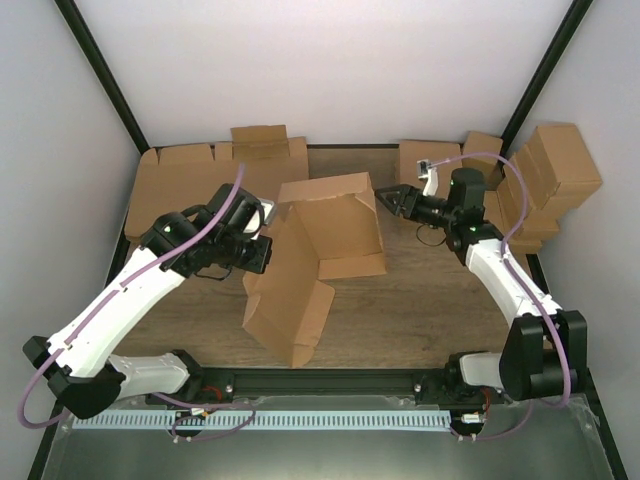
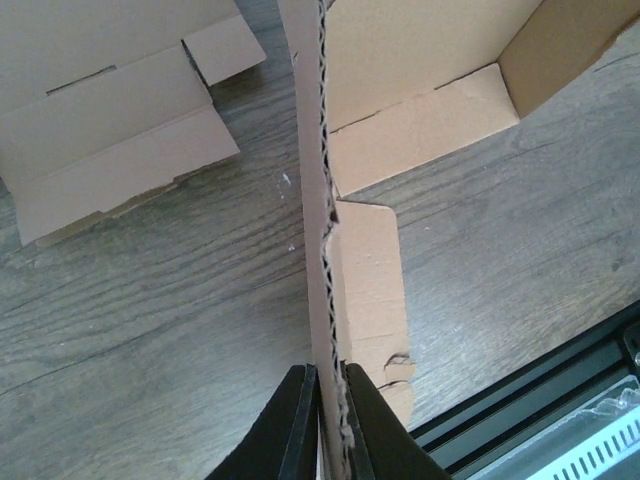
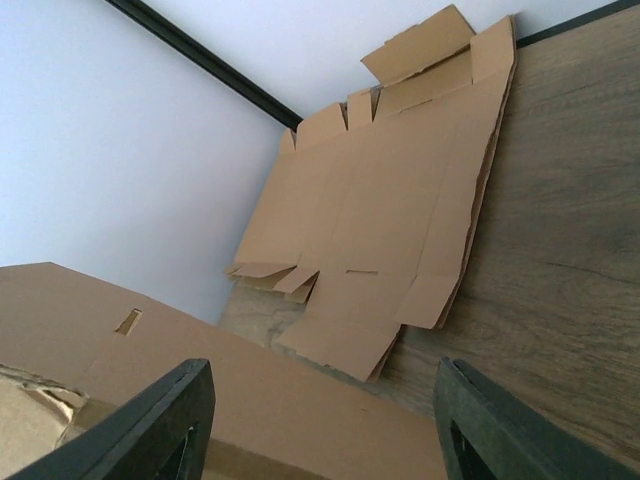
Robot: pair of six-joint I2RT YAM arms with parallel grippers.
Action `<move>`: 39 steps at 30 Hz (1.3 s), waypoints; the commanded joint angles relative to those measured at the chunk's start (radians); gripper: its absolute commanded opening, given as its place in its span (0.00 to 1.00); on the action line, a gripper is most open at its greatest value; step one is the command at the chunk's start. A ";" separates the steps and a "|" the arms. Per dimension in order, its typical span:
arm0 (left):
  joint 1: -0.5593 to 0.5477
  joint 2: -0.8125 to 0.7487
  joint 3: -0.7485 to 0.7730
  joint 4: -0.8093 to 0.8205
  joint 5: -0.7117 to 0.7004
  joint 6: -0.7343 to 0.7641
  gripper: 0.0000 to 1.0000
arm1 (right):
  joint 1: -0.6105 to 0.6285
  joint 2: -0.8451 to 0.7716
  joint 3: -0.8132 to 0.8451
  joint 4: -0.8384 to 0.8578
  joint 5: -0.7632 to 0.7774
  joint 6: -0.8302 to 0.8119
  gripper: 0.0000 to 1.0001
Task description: Fold the paper box
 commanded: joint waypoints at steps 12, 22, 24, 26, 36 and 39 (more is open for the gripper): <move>0.003 0.000 -0.064 0.144 0.119 0.010 0.19 | 0.018 0.059 0.003 -0.010 -0.050 -0.067 0.56; 0.002 -0.006 -0.088 0.235 0.159 -0.019 0.28 | 0.020 0.012 0.005 -0.042 0.003 -0.094 0.62; 0.002 0.000 -0.088 0.240 0.169 -0.021 0.30 | 0.020 -0.025 0.012 -0.075 0.050 -0.112 0.64; 0.002 0.001 -0.088 0.247 0.182 -0.021 0.36 | 0.020 -0.062 0.016 -0.107 0.095 -0.127 0.66; 0.002 -0.035 -0.092 0.329 0.224 -0.046 0.77 | 0.019 -0.251 -0.033 -0.225 0.265 -0.150 0.81; 0.003 -0.051 -0.068 0.356 0.216 -0.069 0.92 | 0.019 -0.310 -0.057 -0.245 0.268 -0.134 0.84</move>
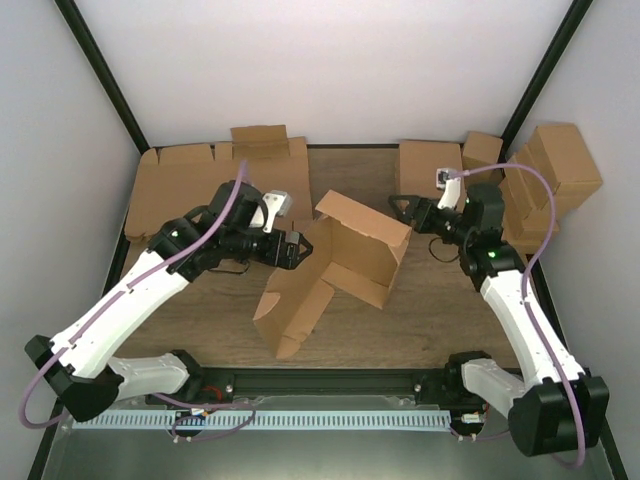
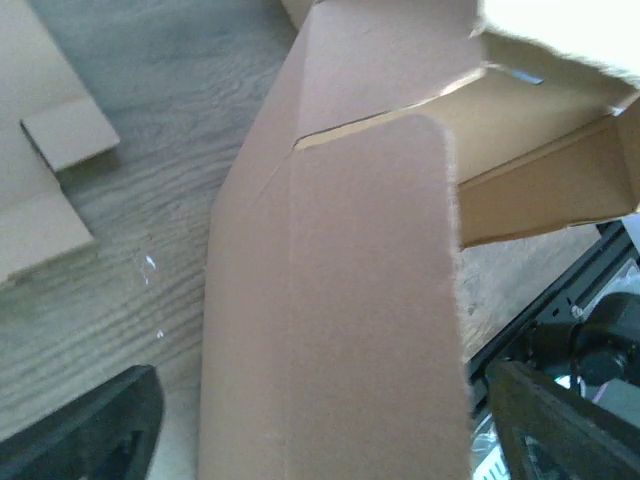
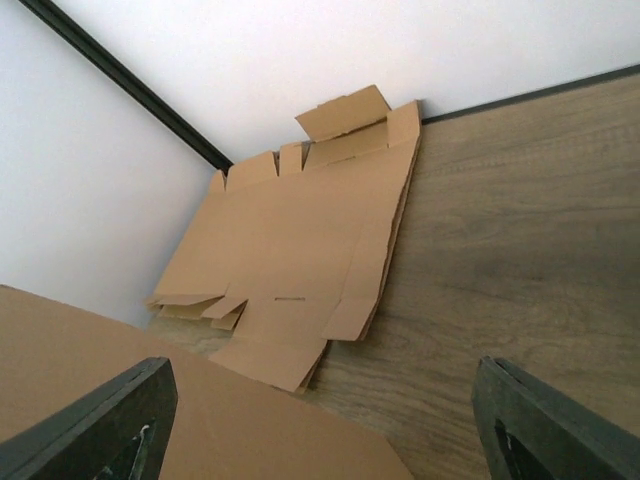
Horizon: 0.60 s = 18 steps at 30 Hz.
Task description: Fold the paper box
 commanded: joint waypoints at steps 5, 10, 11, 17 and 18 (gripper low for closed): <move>0.037 -0.085 0.089 0.085 -0.090 -0.069 1.00 | 0.007 -0.143 -0.051 -0.096 0.049 0.014 0.88; 0.179 -0.107 0.135 0.073 -0.101 -0.062 1.00 | 0.006 -0.180 -0.057 -0.134 0.060 0.010 0.89; 0.207 -0.105 0.136 0.075 -0.085 -0.058 1.00 | 0.006 -0.188 -0.057 -0.141 0.066 0.011 0.89; 0.404 -0.076 0.048 0.149 0.118 -0.070 1.00 | 0.006 -0.244 -0.064 -0.181 0.083 0.027 0.89; 0.439 -0.070 0.022 0.176 0.165 -0.078 1.00 | 0.006 -0.251 -0.071 -0.185 0.081 0.031 0.88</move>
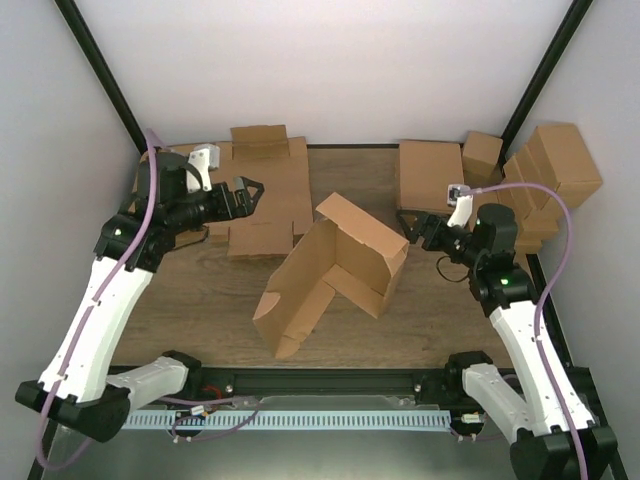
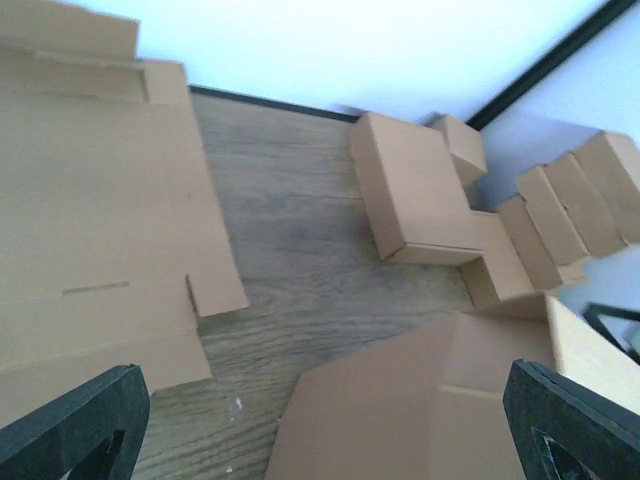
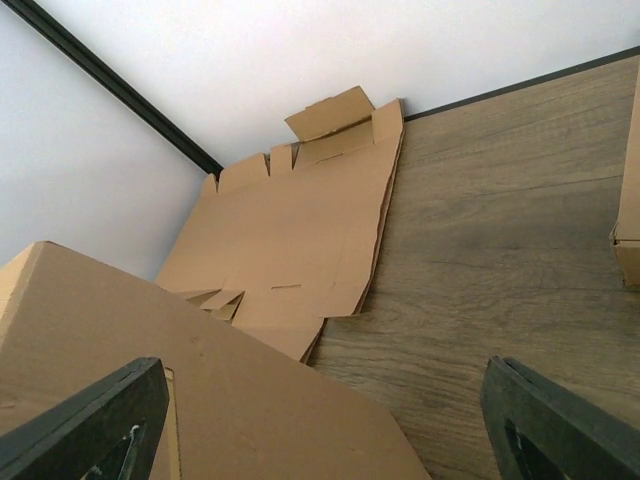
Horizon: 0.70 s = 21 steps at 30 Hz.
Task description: Fold the paper box
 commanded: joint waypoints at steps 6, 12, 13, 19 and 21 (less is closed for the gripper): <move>0.223 0.082 -0.191 0.210 0.360 -0.047 1.00 | 0.006 -0.046 -0.048 -0.032 -0.067 0.036 0.79; 0.221 0.156 -0.308 0.419 0.619 -0.120 0.80 | 0.007 -0.003 -0.058 0.001 -0.173 0.069 0.69; 0.215 0.160 -0.319 0.446 0.634 -0.126 0.78 | 0.007 -0.006 -0.054 -0.005 -0.174 0.073 0.70; 0.144 0.203 -0.334 0.537 0.661 -0.153 0.77 | 0.006 -0.092 -0.014 -0.105 -0.007 0.105 0.86; 0.105 0.231 -0.327 0.553 0.659 -0.151 0.78 | 0.006 -0.119 0.017 -0.173 0.034 0.119 0.86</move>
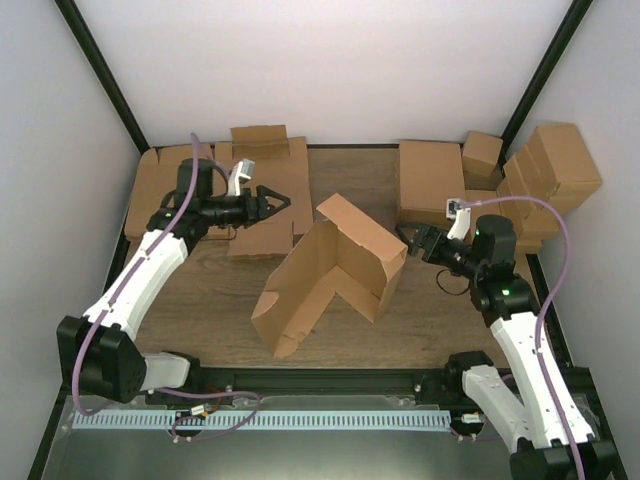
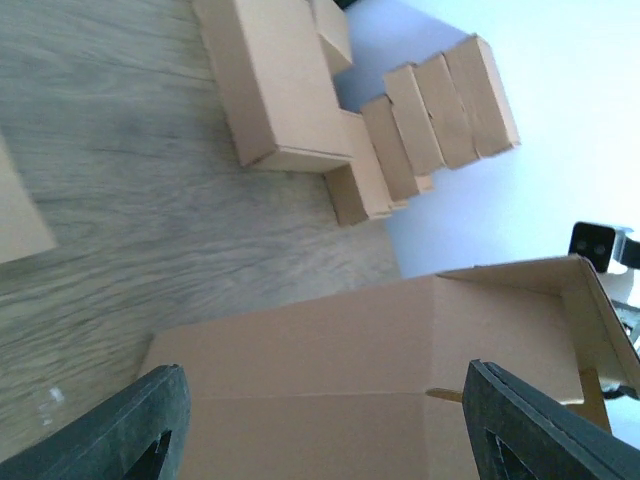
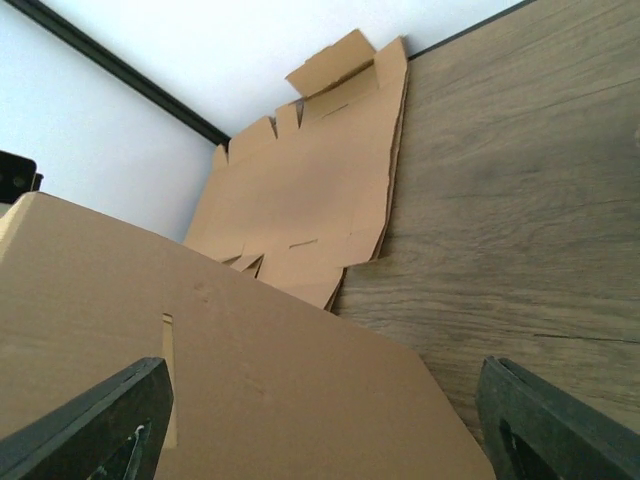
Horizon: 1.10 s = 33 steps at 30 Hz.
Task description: Fold the paper box
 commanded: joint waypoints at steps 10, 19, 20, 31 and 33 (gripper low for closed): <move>-0.128 0.064 0.013 0.146 0.042 0.001 0.77 | 0.006 -0.181 0.183 -0.472 0.218 0.144 0.80; -0.135 0.063 -0.009 0.165 0.096 0.006 0.76 | 0.006 -0.320 0.162 -0.536 -0.099 0.201 0.76; -0.139 0.067 -0.009 0.168 0.108 0.010 0.76 | 0.006 -0.334 0.133 -0.512 -0.156 0.211 0.75; -0.199 0.145 0.055 0.160 0.182 0.043 0.75 | 0.006 -0.309 -0.043 -0.232 -0.292 0.278 0.69; -0.202 0.152 0.061 0.164 0.183 0.041 0.75 | 0.006 -0.282 -0.048 -0.197 -0.293 0.271 0.67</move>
